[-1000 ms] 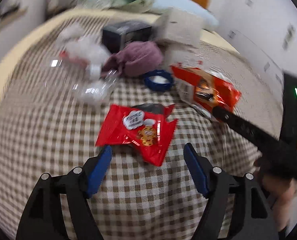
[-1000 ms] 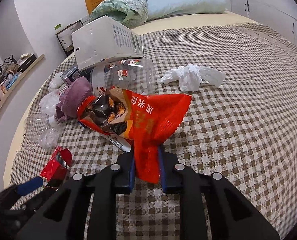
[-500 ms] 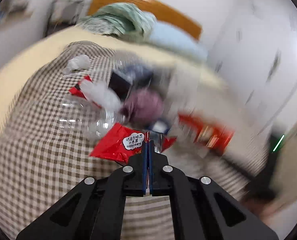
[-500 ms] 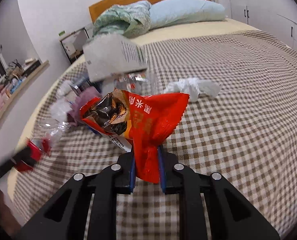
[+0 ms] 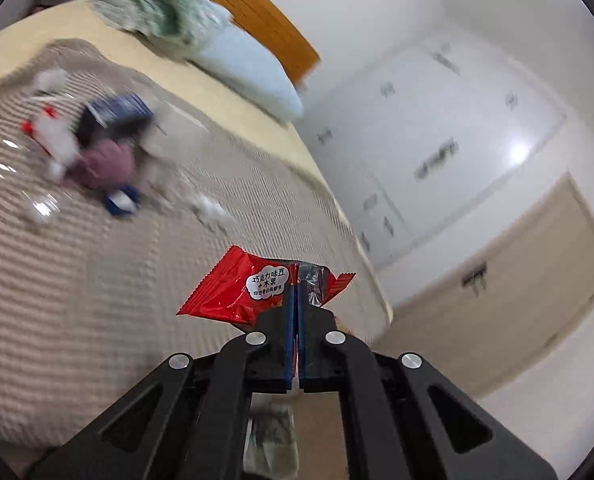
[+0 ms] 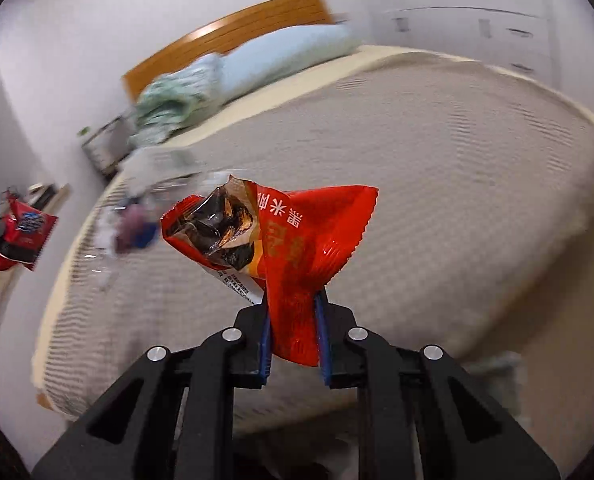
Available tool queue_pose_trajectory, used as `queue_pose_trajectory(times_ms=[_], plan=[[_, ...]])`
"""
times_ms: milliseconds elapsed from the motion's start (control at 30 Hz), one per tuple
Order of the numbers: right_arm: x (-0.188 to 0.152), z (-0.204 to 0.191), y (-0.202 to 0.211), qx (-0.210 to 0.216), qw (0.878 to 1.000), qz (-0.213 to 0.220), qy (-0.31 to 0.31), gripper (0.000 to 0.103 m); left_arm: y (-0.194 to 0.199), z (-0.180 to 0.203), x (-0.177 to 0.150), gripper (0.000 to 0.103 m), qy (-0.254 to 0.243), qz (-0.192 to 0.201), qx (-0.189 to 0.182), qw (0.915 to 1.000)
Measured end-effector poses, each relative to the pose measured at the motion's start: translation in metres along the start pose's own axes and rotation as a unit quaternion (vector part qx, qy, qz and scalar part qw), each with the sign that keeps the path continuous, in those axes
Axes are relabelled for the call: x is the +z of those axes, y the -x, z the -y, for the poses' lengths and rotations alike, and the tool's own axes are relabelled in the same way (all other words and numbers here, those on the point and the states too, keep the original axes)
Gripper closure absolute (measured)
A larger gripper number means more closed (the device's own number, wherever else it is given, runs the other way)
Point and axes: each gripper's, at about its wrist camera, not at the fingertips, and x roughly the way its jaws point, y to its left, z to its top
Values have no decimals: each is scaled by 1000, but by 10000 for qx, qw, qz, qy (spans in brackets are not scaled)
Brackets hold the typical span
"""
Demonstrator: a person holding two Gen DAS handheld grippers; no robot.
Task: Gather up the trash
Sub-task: 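Carry both to the bin, open right to drop the bag while left lowers packet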
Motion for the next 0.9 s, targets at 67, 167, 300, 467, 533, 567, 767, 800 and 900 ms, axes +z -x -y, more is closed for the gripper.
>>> queue_pose_trajectory(times_ms=[67, 167, 300, 467, 533, 567, 767, 800, 900], plan=[[-14, 41, 21, -314, 9993, -70, -173, 85, -20, 28, -22, 103, -229, -333, -76, 9992], [-41, 100, 48, -779, 9959, -201, -423, 85, -62, 72, -62, 103, -612, -920, -141, 9938], [-83, 156, 65, -1132, 9888, -467, -848, 85, -112, 118, -112, 103, -928, -1649, -165, 9818], [-146, 213, 48, -1447, 9714, -1128, -1507, 85, -177, 135, -163, 103, -1241, -2429, 9, 9621], [-179, 233, 31, -1500, 9601, -1497, -1823, 85, -205, 132, -185, 103, -1325, -2734, 162, 9526], [-196, 239, 18, -1464, 9544, -1654, -2010, 85, -217, 131, -197, 103, -1401, -2871, 302, 9471], [-242, 278, -85, -1492, 9159, -2277, -2952, 57, -292, 111, -244, 103, -1583, -3538, 847, 9179], [-245, 281, -92, -1480, 9140, -2294, -3001, 57, -302, 110, -251, 103, -1672, -3634, 876, 9123], [-247, 282, -88, -1354, 9153, -2154, -3123, 45, -340, 104, -280, 103, -2265, -3944, 1201, 8824]])
